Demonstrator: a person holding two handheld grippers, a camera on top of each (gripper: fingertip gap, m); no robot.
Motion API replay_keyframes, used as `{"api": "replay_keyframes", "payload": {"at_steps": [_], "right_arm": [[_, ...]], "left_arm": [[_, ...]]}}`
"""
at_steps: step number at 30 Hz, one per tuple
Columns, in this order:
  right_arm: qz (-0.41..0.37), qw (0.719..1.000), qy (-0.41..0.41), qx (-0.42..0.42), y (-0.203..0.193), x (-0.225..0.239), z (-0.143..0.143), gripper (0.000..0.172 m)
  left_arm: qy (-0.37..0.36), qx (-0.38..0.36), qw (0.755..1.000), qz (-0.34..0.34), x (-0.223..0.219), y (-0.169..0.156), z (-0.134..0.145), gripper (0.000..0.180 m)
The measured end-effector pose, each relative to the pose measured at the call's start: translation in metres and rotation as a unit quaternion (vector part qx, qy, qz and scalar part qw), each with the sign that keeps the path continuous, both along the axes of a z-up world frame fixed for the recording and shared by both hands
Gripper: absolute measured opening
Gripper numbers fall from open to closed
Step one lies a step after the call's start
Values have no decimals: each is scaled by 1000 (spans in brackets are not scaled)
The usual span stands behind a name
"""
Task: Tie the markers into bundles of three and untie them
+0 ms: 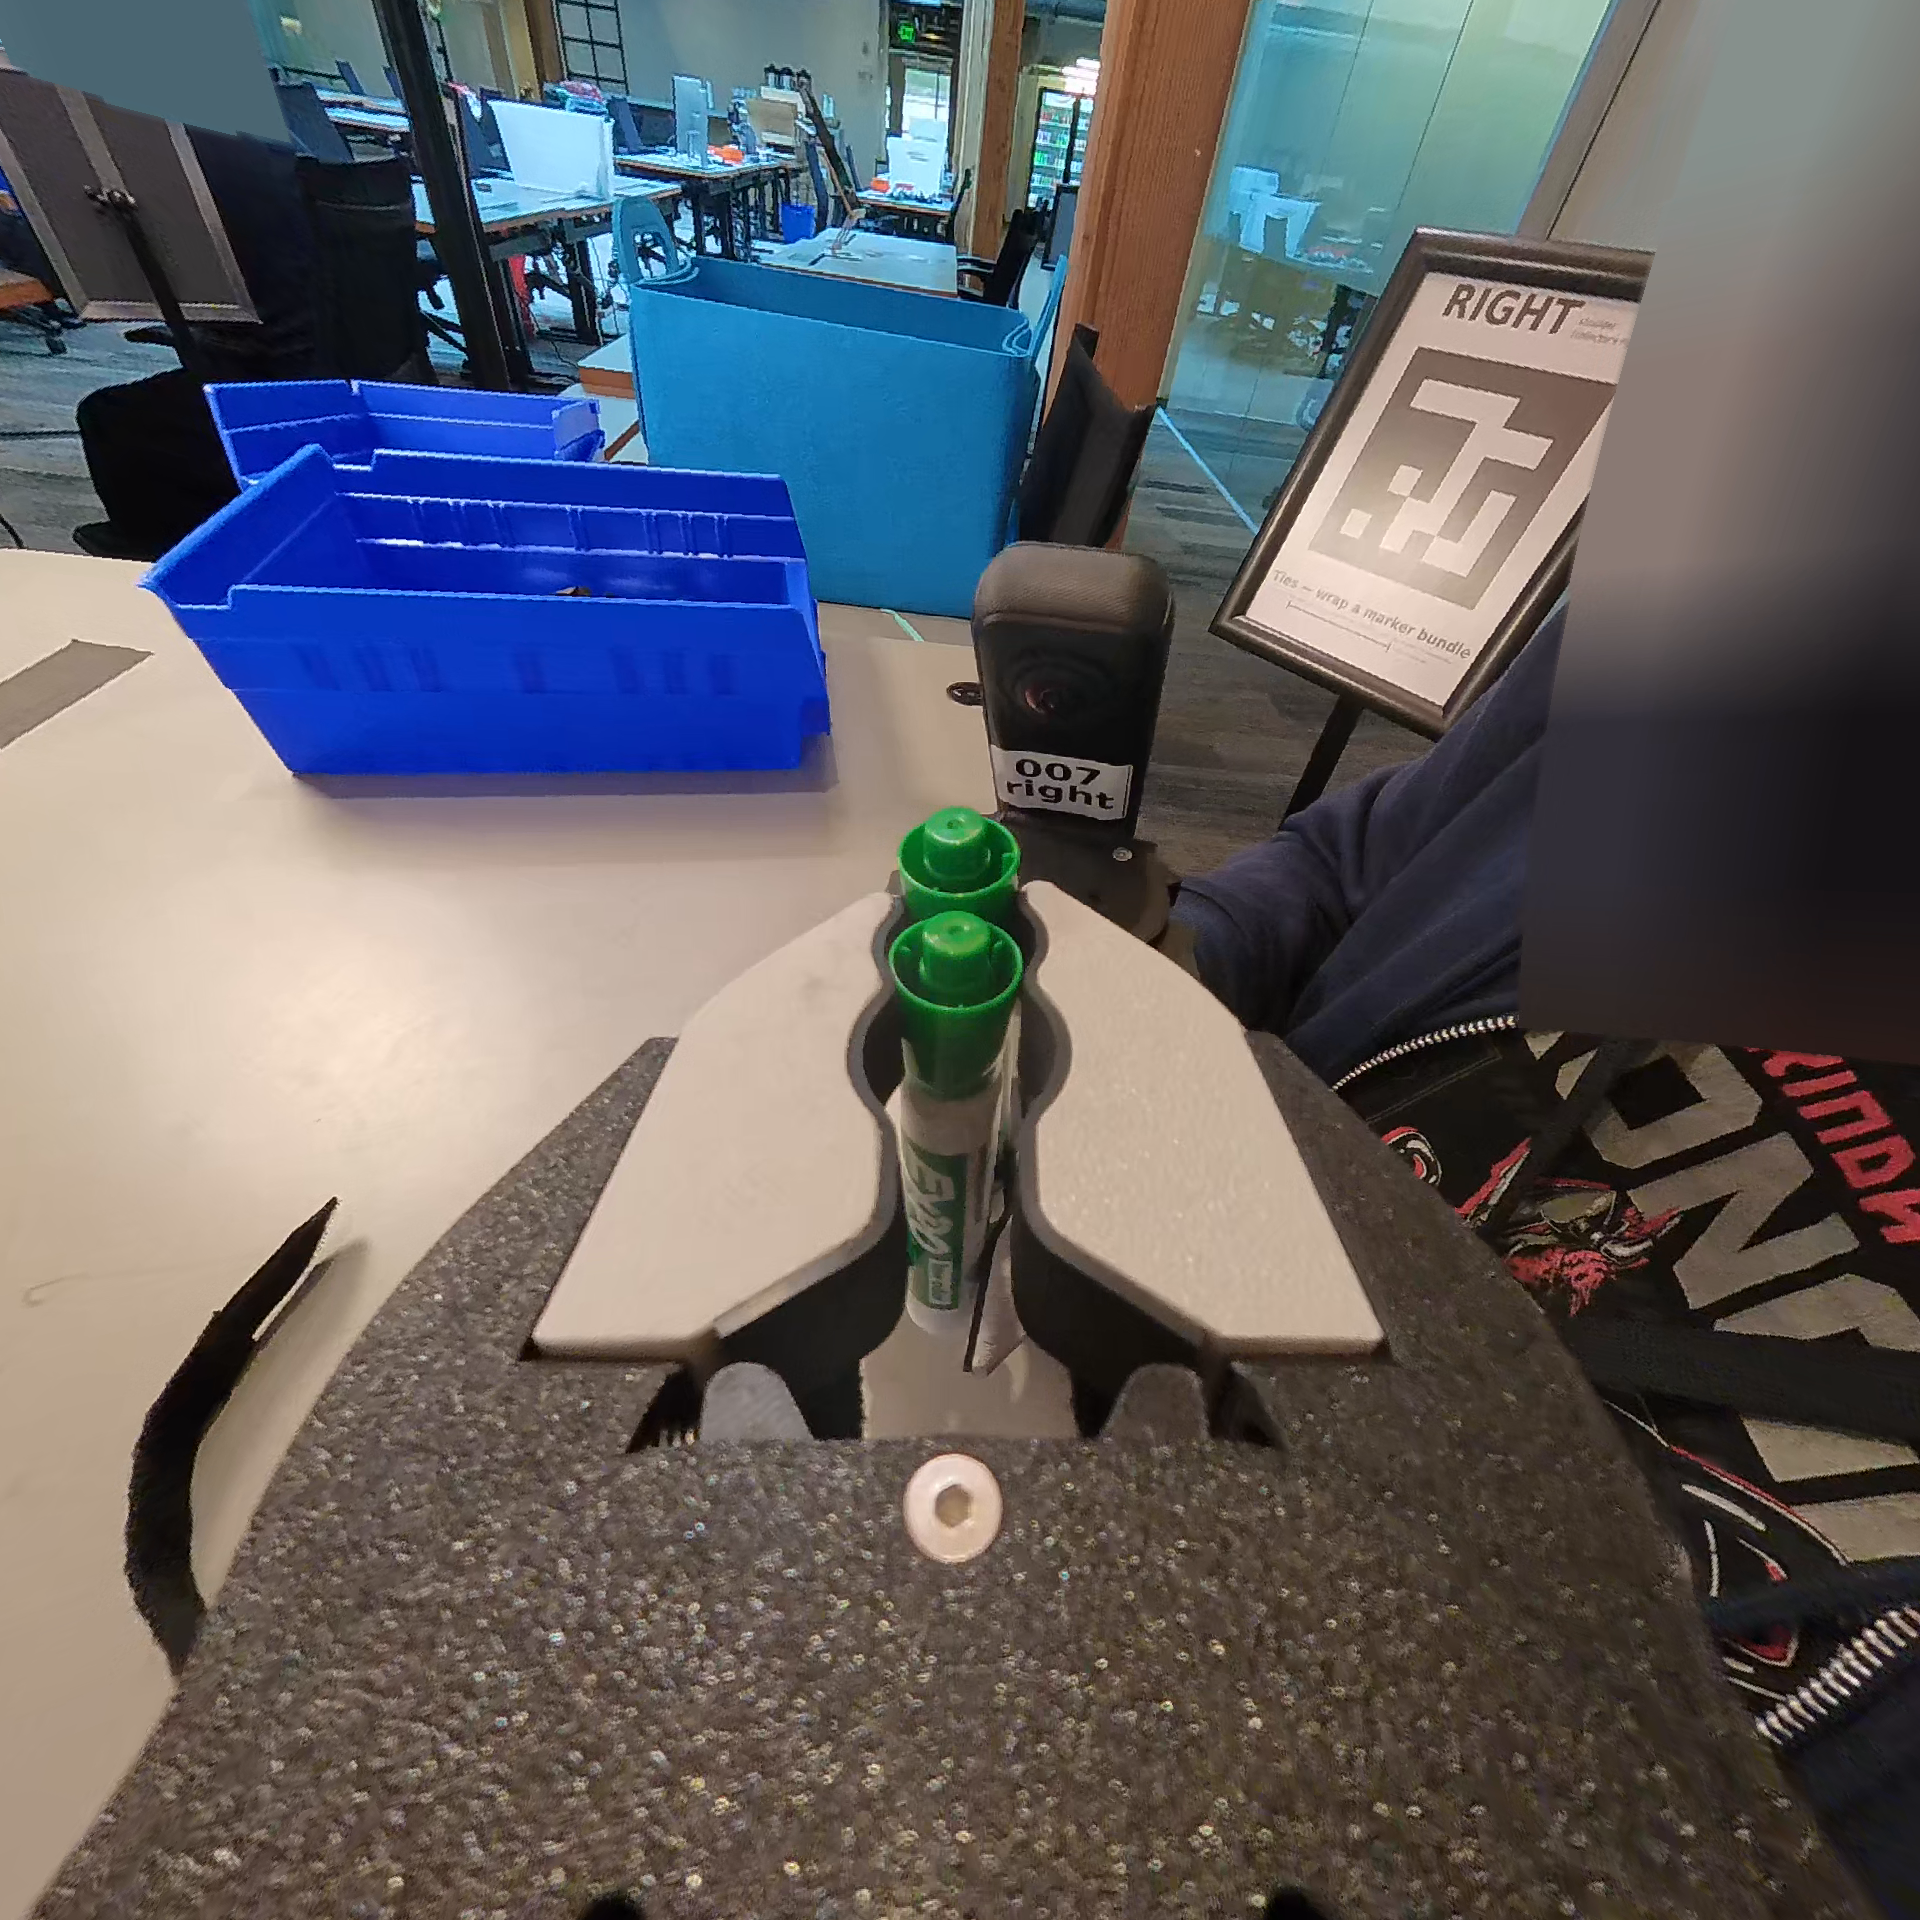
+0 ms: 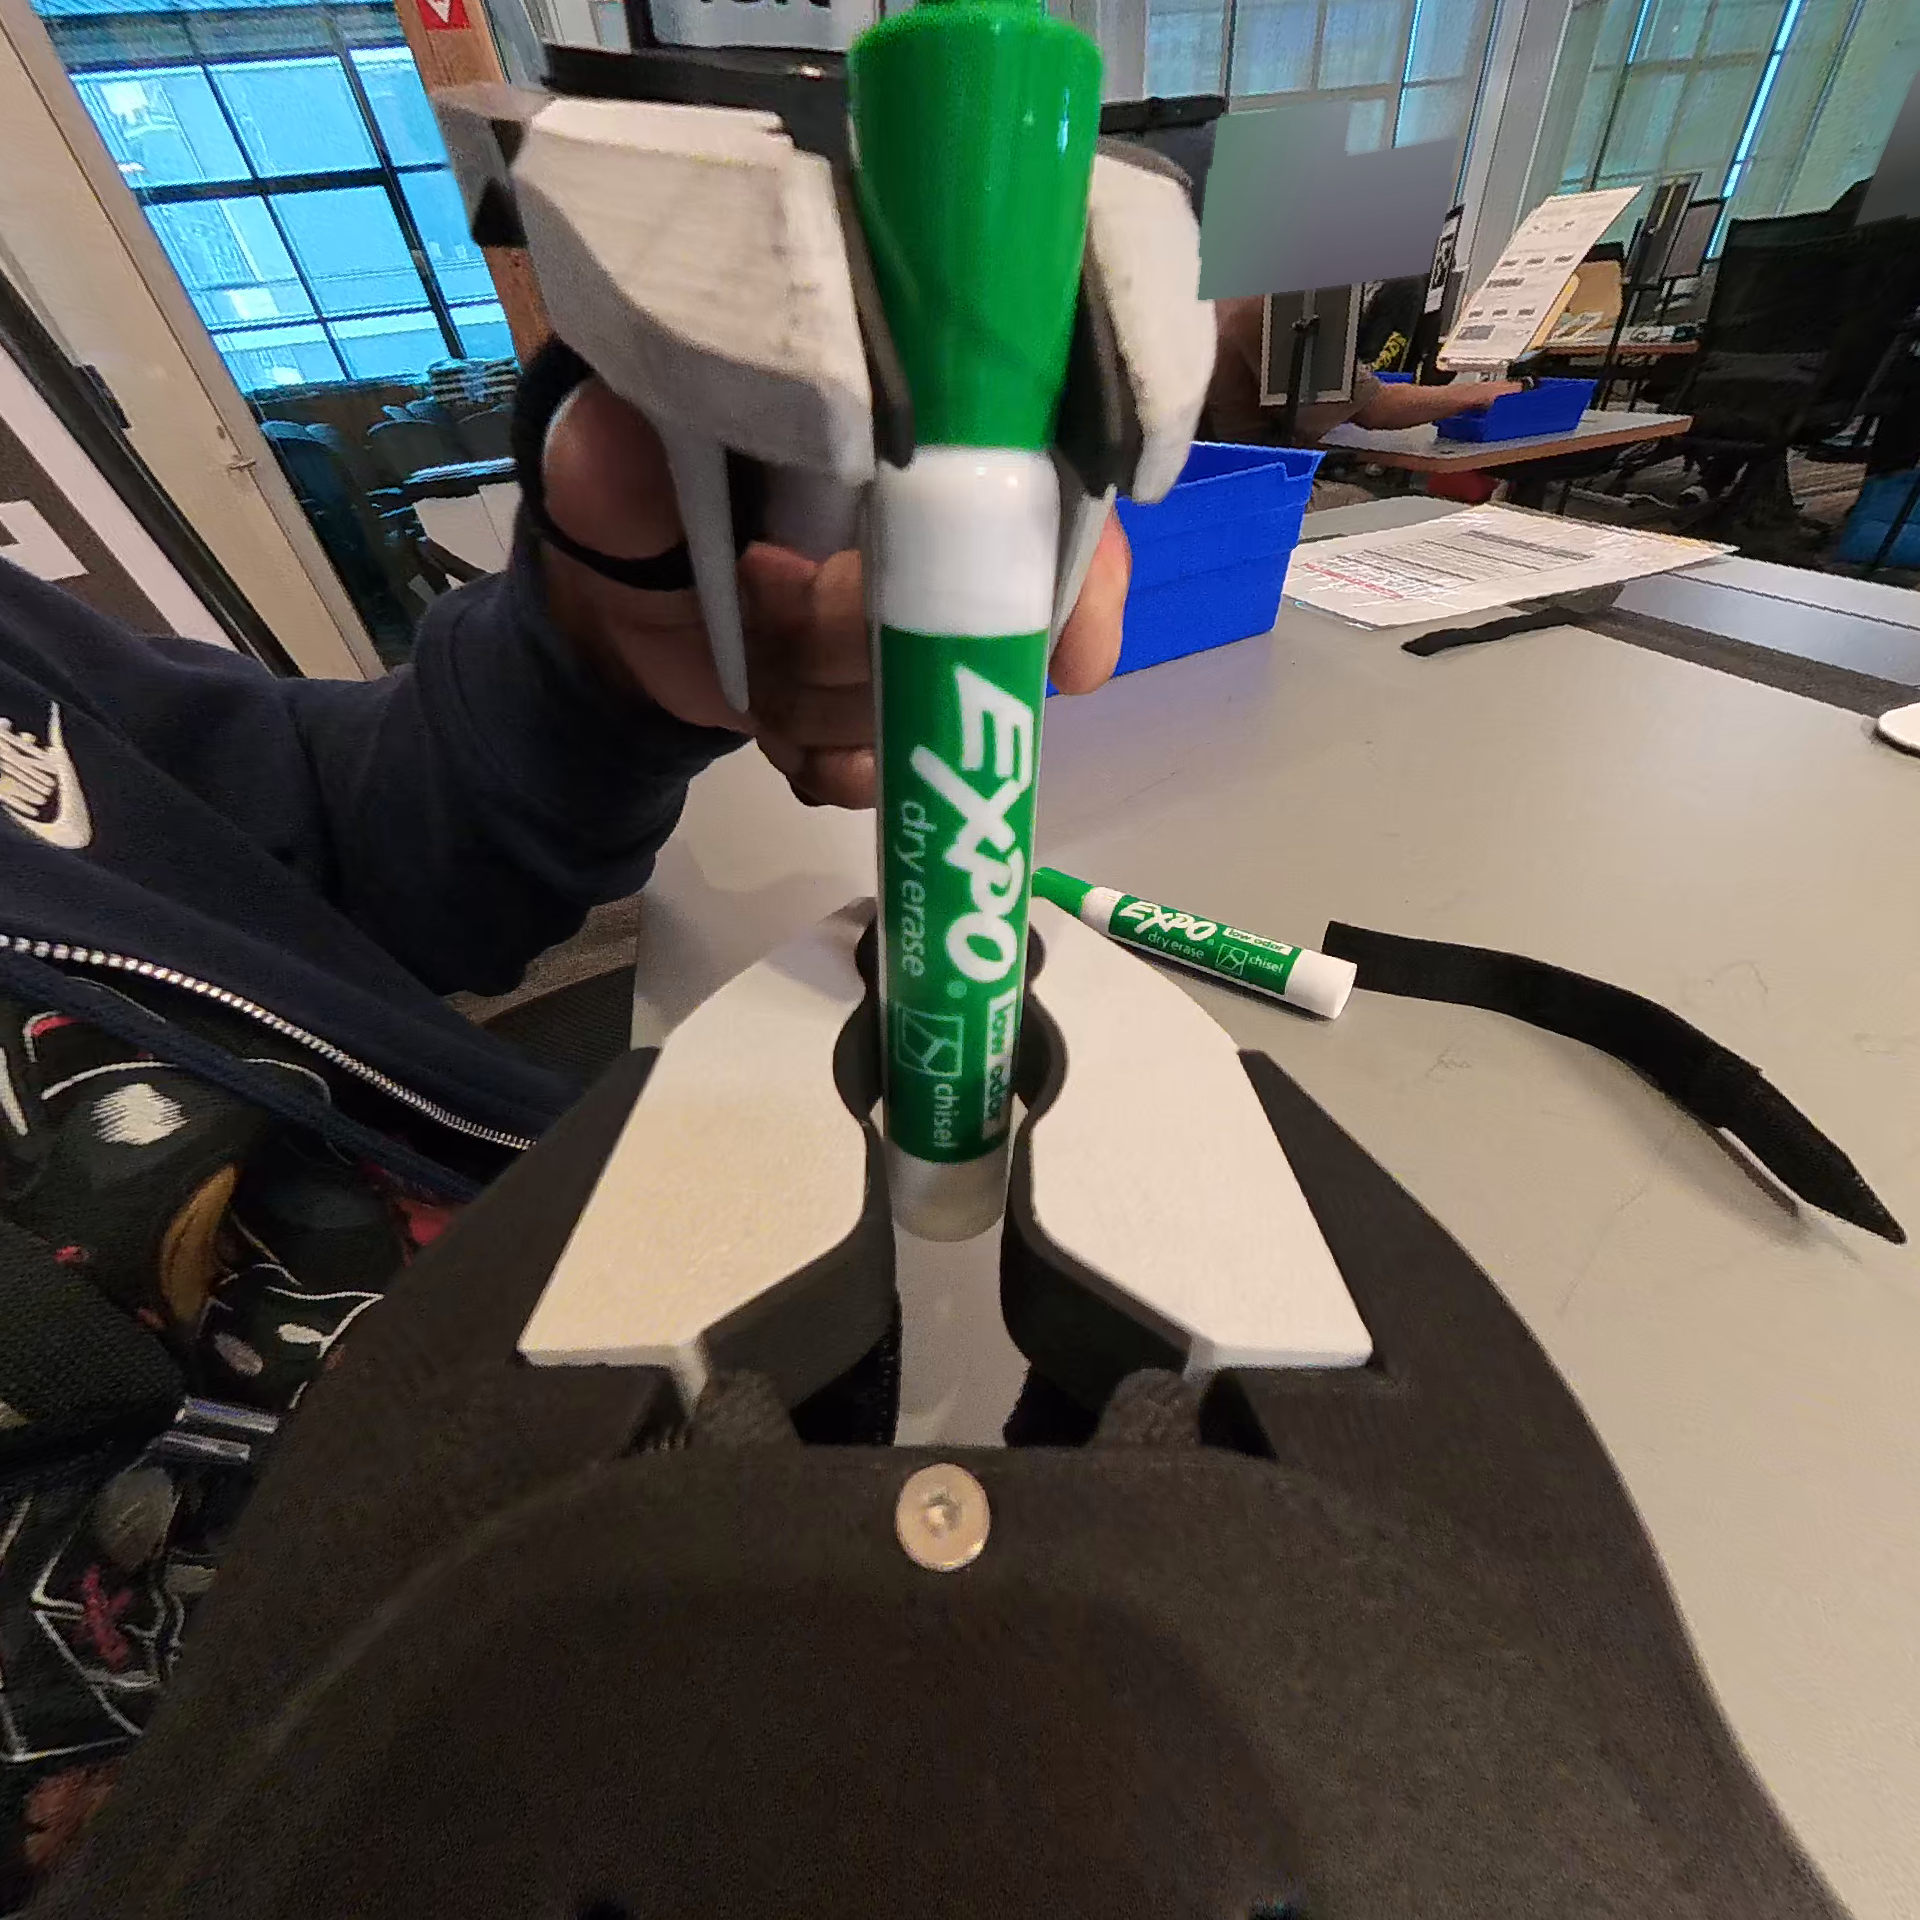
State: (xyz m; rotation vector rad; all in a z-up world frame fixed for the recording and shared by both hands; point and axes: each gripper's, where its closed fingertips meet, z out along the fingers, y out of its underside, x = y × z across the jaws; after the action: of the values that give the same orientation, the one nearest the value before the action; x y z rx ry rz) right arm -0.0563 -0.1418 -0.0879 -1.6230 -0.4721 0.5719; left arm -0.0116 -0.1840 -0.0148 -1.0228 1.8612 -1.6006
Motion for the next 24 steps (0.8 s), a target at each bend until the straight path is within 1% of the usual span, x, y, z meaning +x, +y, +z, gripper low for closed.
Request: {"api": "replay_keyframes", "payload": {"at_steps": [6, 13, 20, 24], "right_arm": [[6, 1000, -4, -1, -2, -1, 0, 20], [7, 1000, -17, -16, -1, -1, -5, 19], [26, 999, -13, -32, -2, -5, -8, 20], [53, 998, 5, -43, -6, -10, -7, 19]], "left_arm": [[-8, -4, 1000, -8, 0, -1, 1, 18], [-18, -36, 999, -11, -5, 1, -2, 18], [-31, -50, 998, -17, -9, 3, -5, 21], [-37, -60, 997, -25, -12, 5, -8, 32]]}}
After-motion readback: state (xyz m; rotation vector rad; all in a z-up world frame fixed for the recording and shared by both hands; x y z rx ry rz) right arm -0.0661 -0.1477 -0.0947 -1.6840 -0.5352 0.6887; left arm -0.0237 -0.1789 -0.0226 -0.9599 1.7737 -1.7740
